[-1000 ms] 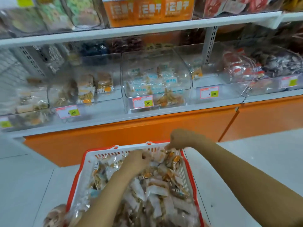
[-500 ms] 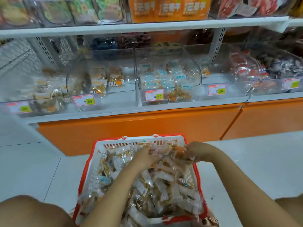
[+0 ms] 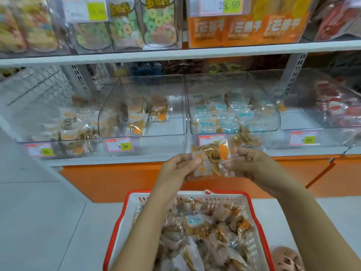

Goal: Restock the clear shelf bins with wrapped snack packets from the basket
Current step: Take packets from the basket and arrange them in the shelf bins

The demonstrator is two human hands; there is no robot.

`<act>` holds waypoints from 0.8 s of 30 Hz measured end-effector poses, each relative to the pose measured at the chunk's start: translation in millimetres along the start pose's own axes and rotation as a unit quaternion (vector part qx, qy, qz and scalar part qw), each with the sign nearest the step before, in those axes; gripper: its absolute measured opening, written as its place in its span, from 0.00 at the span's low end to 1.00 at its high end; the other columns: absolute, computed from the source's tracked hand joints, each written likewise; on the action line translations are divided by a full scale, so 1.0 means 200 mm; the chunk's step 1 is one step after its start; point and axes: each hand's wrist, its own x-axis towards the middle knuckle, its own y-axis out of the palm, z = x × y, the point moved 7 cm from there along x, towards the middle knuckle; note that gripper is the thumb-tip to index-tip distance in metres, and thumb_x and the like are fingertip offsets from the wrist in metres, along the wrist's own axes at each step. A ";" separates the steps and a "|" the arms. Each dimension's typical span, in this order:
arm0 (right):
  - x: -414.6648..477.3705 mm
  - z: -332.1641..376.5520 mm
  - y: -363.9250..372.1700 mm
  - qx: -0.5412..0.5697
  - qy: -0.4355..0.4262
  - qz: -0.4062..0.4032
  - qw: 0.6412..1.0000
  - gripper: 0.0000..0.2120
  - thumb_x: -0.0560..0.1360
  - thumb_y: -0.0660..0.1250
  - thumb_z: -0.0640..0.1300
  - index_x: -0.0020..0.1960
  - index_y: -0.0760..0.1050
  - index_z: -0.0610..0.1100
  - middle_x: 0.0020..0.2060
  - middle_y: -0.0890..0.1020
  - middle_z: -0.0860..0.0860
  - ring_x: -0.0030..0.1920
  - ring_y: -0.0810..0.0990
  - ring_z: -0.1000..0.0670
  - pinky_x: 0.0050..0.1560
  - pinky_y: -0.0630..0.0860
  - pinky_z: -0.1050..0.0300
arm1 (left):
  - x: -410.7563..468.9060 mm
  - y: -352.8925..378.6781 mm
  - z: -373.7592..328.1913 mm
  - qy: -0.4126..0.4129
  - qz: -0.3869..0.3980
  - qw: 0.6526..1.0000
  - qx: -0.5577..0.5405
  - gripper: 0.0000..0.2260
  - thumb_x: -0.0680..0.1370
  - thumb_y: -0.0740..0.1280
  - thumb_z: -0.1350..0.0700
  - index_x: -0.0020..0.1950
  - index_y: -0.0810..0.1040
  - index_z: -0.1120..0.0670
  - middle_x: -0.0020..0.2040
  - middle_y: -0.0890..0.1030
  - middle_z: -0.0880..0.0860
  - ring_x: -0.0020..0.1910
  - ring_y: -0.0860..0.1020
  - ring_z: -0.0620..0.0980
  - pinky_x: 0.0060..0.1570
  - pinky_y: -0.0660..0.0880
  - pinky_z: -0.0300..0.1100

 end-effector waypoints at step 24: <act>1.02 0.60 0.41 -0.340 -0.001 -0.144 0.929 0.16 0.69 0.76 0.49 0.45 0.78 0.37 0.41 0.82 0.44 0.41 0.78 0.48 0.43 0.76 0.52 | 0.39 -0.70 -0.62 0.164 -0.220 0.873 0.404 0.06 0.79 0.64 0.57 0.48 0.81 0.54 0.43 0.82 0.50 0.42 0.78 0.47 0.38 0.69 0.34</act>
